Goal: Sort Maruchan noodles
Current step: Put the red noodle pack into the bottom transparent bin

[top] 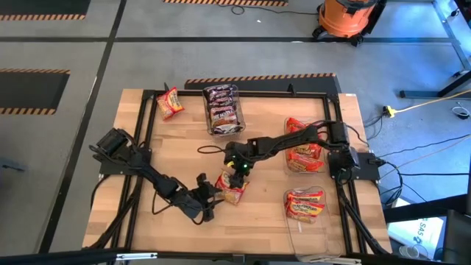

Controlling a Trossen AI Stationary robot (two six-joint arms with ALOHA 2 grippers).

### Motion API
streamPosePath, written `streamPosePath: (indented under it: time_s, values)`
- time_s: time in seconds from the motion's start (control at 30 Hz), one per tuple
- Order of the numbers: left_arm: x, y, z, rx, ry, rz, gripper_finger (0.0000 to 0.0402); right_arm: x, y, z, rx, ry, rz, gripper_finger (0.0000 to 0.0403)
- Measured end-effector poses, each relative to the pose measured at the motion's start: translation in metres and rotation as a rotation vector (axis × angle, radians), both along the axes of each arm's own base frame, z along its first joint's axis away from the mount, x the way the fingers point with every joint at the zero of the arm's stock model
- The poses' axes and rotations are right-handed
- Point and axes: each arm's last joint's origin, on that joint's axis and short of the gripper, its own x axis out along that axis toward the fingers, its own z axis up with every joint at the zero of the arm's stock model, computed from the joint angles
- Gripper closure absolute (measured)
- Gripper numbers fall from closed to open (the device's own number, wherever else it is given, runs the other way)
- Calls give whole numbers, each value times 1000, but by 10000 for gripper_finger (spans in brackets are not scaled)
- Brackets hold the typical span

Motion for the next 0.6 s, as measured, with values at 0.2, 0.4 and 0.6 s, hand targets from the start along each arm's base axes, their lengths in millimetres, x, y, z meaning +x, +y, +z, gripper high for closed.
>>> streamPosePath:
  time_s: [0.2, 0.4, 0.6]
  values:
    - [0, 0, 0, 4, 1, -4, 217, 10, 3, -18, 97, -36, 16, 87]
    - [-1, -2, -1, 4, 2, -11, 217, 14, 6, -19, 146, -62, 26, 87]
    - [-1, -2, 0, 2, 1, -18, 217, 16, 17, -18, 148, -115, 56, 115]
